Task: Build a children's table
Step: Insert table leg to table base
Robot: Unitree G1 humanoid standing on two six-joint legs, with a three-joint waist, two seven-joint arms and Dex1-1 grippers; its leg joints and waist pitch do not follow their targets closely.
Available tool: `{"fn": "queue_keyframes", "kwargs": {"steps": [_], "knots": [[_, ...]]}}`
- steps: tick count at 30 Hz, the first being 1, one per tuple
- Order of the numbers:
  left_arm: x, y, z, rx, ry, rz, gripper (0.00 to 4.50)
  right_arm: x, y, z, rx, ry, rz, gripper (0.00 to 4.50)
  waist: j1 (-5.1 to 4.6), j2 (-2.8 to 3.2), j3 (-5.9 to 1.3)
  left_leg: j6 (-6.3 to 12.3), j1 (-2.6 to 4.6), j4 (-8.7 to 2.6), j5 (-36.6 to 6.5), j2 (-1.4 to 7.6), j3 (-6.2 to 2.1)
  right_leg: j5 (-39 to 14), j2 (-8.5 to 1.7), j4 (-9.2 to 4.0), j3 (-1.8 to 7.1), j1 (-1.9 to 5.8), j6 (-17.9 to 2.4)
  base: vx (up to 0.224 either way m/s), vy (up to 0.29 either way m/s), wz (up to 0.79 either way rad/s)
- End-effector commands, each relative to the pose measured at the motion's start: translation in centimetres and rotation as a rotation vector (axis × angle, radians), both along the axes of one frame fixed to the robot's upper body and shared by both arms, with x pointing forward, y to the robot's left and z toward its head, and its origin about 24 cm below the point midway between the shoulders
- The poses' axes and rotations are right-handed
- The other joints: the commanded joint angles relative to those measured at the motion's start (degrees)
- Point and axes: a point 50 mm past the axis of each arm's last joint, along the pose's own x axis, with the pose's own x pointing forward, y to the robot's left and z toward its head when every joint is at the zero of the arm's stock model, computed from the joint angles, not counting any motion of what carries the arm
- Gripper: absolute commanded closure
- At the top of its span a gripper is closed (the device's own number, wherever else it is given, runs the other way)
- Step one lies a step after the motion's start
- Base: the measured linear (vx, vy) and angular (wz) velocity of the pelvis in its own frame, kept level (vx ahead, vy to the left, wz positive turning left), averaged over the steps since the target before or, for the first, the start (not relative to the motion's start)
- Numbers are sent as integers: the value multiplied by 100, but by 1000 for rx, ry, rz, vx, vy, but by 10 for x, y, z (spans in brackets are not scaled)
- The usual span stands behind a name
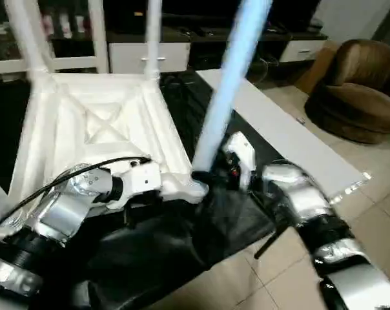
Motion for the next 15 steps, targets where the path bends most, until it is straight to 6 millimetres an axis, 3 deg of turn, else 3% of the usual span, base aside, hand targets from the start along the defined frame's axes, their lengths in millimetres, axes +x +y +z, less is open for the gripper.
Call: {"fn": "queue_keyframes", "kwargs": {"steps": [1,3,5,6,7,8,9,10,11,12,13,14,15], "knots": [[-9,-26,-13,-54,8,27,450,-4,-42,-51,-208,171,-308,265,-81,242,-153,-505,102,-529,-3952,157,-218,-3453,-286,-643,105,0,-536,-52,21,-13],[-12,-39,-18,-98,8,104,450,2,-39,-48,-187,161,-374,265,-109,246,-139,-466,113,-548,-4127,160,-245,-3553,-283,-701,38,19,-470,-55,38,-16],[-14,-52,-21,-148,16,164,450,6,-35,-46,-168,162,-419,265,-186,314,-95,-478,129,-610,-4449,181,-291,-3349,-249,-732,-89,55,-496,0,0,0],[-15,-59,-22,-171,21,195,450,8,-33,-45,-163,162,-438,265,-255,355,-69,-483,140,-692,-4872,220,-311,-3073,-198,-706,-218,108,-506,0,0,0],[-14,-67,-23,-185,15,230,450,10,-31,-45,-158,163,-462,265,-248,368,-64,-464,59,-818,-5141,264,-305,-2674,-154,-562,-264,242,-529,0,0,0],[-14,-67,-23,-185,15,230,450,10,-31,-45,-158,163,-462,265,-217,384,-72,-444,-39,-903,-5146,303,-294,-2349,-180,-341,-199,362,-572,-81,12,-6],[-9,-78,-22,-208,-14,286,450,13,-26,-42,-142,173,-498,265,-149,380,-53,-427,-67,-1048,-5202,319,-164,-2138,-125,-202,-152,354,-617,-81,12,-6],[-6,-86,-20,-226,-30,318,450,16,-24,-41,-136,177,-522,265,-121,326,-18,-416,-34,-1077,-5191,291,-104,-2417,-90,-260,-176,290,-583,-61,-37,8],[1,-97,-16,-259,-52,364,450,19,-20,-38,-122,188,-561,265,-109,220,-17,-288,304,-742,-4798,122,26,-3567,-105,-711,-228,-52,-352,0,0,0],[4,-101,-15,-270,-59,380,450,20,-18,-37,-116,192,-577,265,-240,277,54,-254,856,-69,-4339,-106,93,-4857,-42,-1503,-873,-480,127,0,0,0],[7,-106,-12,-276,-71,388,450,22,-17,-36,-119,192,-597,265,-358,333,-12,-106,340,-266,-4011,74,10,-4315,-72,-1182,-1226,192,598,0,0,0],[8,-108,-12,-276,-76,393,450,23,-16,-35,-122,191,-606,265,123,657,-35,-298,-637,-998,-4872,315,46,-2502,-169,791,-708,1193,36,287,59,-20],[11,-112,-9,-281,-94,412,450,24,-14,-33,-132,181,-623,265,598,563,36,-385,-726,-1263,-5137,247,490,-1345,106,792,-552,846,-204,287,59,-20]]}}
